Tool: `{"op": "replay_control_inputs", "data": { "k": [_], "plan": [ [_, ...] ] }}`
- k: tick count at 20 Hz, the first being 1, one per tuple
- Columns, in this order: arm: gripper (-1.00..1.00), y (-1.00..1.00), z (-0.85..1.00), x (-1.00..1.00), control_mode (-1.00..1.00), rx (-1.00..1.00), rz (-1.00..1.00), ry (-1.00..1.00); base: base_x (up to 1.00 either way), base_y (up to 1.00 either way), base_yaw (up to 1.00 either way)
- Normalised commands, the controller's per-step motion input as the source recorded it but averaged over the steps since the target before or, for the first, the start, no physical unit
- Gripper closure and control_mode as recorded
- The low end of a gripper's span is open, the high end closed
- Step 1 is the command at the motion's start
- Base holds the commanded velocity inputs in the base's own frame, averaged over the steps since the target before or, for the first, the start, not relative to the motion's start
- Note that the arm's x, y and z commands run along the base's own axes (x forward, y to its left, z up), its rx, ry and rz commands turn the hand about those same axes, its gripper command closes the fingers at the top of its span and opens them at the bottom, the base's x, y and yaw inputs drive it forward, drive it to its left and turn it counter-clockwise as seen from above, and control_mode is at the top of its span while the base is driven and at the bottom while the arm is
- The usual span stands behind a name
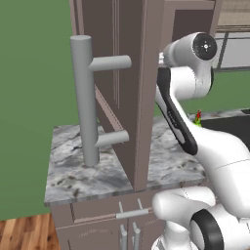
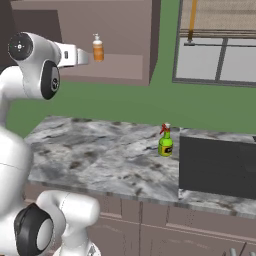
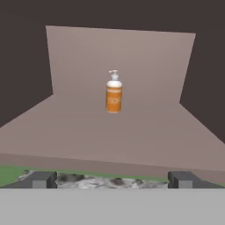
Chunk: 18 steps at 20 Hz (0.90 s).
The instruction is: Locate and retrieve the soap dispenser and spray from the cabinet. Place them next to the sink.
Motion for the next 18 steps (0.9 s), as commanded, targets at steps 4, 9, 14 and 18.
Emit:
{"op": "replay_control_inputs", "data": {
  "k": [4, 9, 14, 18],
  "plan": [
    [-1.0, 0.0, -0.04, 0.26, -1.0, 0.0, 0.0, 0.0, 0.0, 0.0, 0.0],
    [-1.0, 0.05, 0.0, 0.3, -1.0, -0.01, 0.0, 0.0, 0.0, 0.0, 0.0],
    [-1.0, 0.02, 0.0, 0.31, -1.0, -0.01, 0.0, 0.0, 0.0, 0.0, 0.0],
    [-1.0, 0.02, 0.0, 0.29, -1.0, -0.01, 0.0, 0.0, 0.0, 0.0, 0.0]
  ]
}}
